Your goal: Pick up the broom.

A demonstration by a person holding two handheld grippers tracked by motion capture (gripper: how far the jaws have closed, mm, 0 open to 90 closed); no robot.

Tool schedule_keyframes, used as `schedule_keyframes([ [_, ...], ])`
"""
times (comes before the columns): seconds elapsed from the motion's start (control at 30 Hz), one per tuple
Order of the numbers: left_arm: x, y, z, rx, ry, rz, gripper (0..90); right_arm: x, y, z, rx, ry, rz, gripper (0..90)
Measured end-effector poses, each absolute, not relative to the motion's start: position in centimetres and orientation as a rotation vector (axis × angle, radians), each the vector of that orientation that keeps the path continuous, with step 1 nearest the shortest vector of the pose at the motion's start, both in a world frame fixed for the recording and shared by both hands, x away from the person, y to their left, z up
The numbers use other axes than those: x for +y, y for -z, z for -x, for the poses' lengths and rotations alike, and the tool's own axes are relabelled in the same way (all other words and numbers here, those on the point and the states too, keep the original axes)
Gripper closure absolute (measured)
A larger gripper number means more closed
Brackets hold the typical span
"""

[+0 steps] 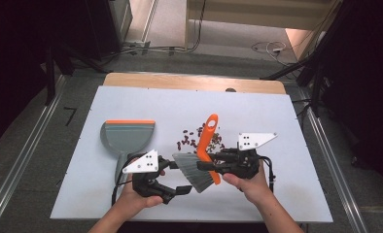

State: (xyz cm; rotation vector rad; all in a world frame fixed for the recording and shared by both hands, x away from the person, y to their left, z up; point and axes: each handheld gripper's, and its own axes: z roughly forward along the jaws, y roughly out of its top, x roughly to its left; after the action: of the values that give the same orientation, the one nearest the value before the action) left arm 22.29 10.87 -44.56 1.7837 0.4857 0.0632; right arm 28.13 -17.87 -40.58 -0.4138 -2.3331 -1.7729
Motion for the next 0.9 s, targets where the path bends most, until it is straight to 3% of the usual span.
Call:
schedule_keyframes([
  [0.27,13.7,44.6,-22.5,0.533,-0.108,-1.769,0.1,-19.0,40.4,-28.9,-2.421,1.757,0.612,69.0],
  [0.9,17.3,45.2,-23.2,0.674,-0.259,-1.72,0.0,-20.0,39.9,-30.1,-2.785,1.595,0.943,68.9],
])
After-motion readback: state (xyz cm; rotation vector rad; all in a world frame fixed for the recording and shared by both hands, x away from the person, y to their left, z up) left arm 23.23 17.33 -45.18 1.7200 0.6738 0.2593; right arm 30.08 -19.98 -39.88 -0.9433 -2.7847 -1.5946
